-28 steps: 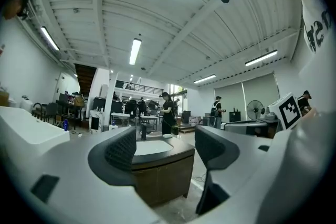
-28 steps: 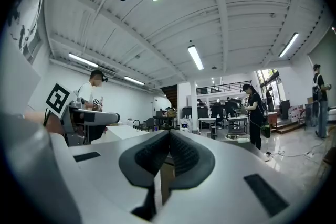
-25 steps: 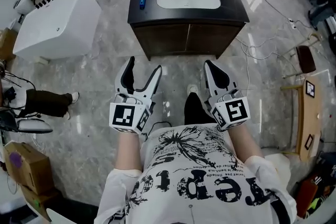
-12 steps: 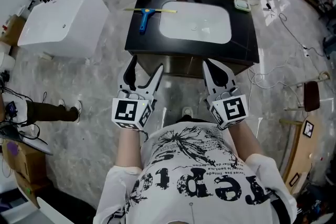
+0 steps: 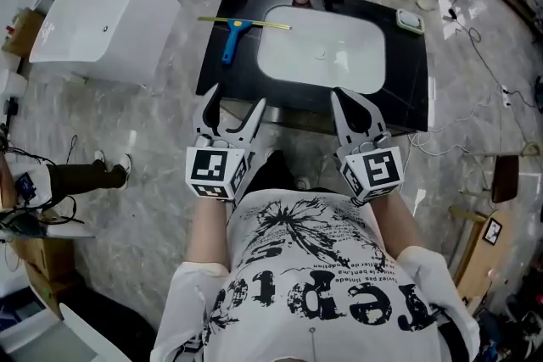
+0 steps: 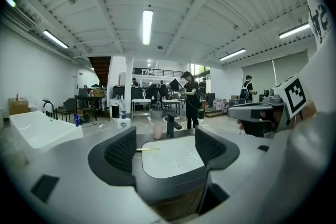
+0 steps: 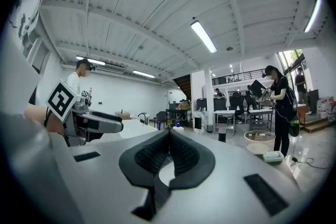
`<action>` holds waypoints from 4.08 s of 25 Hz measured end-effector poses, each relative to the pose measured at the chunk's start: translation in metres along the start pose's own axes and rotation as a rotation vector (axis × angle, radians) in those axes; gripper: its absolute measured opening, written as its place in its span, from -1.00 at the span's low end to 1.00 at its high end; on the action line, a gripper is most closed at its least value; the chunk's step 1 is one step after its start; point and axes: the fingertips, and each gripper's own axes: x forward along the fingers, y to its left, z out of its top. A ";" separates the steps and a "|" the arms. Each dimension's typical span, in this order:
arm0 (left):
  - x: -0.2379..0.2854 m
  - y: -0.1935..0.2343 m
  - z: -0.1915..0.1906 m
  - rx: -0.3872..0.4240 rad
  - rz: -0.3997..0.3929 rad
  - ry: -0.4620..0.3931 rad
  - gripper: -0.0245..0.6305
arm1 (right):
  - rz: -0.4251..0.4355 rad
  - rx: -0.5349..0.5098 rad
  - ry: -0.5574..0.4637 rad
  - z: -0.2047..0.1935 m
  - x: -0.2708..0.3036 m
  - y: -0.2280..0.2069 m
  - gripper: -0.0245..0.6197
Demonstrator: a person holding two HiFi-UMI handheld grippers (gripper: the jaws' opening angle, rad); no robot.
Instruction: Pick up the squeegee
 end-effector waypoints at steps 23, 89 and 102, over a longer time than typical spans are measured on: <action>0.282 0.214 -0.170 -0.124 -0.042 0.522 0.11 | -0.078 0.074 0.279 -0.109 0.302 -0.094 -0.88; 0.217 0.147 0.122 0.117 -0.041 -0.158 -0.48 | -0.115 -0.080 -0.075 0.068 0.222 -0.104 -0.88; 0.215 0.141 0.123 0.107 -0.062 -0.164 -0.48 | -0.124 -0.085 -0.072 0.073 0.214 -0.106 -0.88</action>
